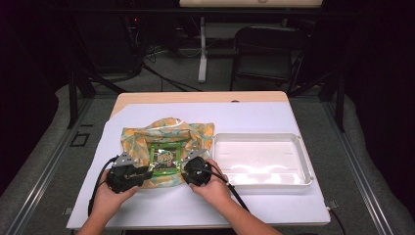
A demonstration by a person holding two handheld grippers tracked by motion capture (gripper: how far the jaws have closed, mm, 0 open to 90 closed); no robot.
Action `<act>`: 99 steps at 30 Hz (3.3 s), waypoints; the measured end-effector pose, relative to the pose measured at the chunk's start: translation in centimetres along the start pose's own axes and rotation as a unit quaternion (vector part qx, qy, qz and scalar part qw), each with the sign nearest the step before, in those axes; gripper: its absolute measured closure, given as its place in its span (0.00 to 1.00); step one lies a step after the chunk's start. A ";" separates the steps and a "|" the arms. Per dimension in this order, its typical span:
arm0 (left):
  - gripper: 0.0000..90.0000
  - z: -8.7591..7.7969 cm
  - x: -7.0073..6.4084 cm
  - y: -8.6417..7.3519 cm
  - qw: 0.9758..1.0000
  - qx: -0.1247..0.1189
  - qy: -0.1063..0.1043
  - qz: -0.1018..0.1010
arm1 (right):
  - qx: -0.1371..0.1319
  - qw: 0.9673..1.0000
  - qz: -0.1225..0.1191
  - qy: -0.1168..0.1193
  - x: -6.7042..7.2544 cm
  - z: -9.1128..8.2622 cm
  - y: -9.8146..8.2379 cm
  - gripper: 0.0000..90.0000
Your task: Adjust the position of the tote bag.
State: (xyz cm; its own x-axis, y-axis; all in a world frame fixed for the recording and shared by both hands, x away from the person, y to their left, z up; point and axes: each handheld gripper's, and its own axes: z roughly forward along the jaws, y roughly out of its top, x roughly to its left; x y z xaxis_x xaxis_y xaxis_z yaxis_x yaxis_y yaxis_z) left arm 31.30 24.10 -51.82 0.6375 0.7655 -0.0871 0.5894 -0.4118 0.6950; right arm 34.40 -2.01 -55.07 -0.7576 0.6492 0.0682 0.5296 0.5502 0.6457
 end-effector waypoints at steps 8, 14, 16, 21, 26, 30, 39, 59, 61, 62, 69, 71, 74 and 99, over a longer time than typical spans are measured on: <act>0.76 0.5 1.1 -0.6 0.999 0.030 0.007 -0.014 | 0.002 1.000 -0.005 -0.002 0.2 -0.1 -0.3 0.81; 0.76 0.6 2.0 -1.0 0.998 0.042 -0.001 -0.037 | -0.001 1.000 -0.004 -0.003 0.2 -0.1 -0.4 0.81; 0.76 0.9 2.2 -1.2 0.998 0.048 -0.004 -0.043 | -0.003 1.000 -0.005 -0.004 0.3 0.0 -0.4 0.81; 0.77 1.1 2.7 -1.5 0.997 0.059 -0.009 -0.052 | -0.005 1.000 -0.004 -0.005 0.3 0.0 -0.4 0.80; 0.77 1.7 3.0 -1.9 0.996 0.069 -0.009 -0.057 | -0.004 1.000 -0.006 -0.006 0.3 0.0 -0.4 0.80; 0.77 1.7 3.3 -2.0 0.996 0.066 -0.014 -0.061 | -0.005 1.000 -0.005 -0.005 0.3 0.0 -0.4 0.80; 0.77 1.7 3.3 -2.0 0.996 0.064 -0.012 -0.064 | -0.007 1.000 0.001 -0.004 0.3 0.0 -0.5 0.79; 0.66 -1.4 2.5 1.3 0.997 -0.038 0.017 -0.058 | -0.013 1.000 0.007 -0.004 0.3 -0.1 -0.6 0.77; 0.65 -1.5 2.3 2.1 0.997 -0.044 0.015 -0.057 | -0.019 1.000 0.012 0.000 0.4 -0.3 -0.6 0.75; 0.65 -1.5 2.3 2.4 0.997 -0.044 0.014 -0.055 | -0.023 1.000 0.010 0.001 0.4 -0.5 -0.5 0.74; 0.62 -0.7 1.9 4.8 0.997 -0.051 0.003 -0.063 | -0.065 0.997 0.032 0.000 0.4 -2.4 -0.1 0.66; 0.61 -0.3 1.8 5.4 0.996 -0.058 -0.006 -0.072 | -0.077 0.997 0.031 -0.003 0.4 -2.7 0.1 0.63; 0.60 0.2 1.8 6.1 0.995 -0.062 -0.011 -0.075 | -0.083 0.996 0.031 -0.003 0.2 -3.0 0.5 0.58; 0.62 2.2 2.9 6.9 0.995 -0.044 0.001 -0.084 | -0.112 0.991 0.065 -0.036 -0.6 -4.2 4.1 0.68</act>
State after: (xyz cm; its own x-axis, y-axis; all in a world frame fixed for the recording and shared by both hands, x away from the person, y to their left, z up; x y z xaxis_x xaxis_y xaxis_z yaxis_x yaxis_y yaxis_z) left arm 38.32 22.42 -48.86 0.5324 0.8210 -0.2062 0.6421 -0.2331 0.7303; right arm 35.39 -2.35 -49.25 -0.6552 0.7470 0.1127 0.5166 0.3342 0.7883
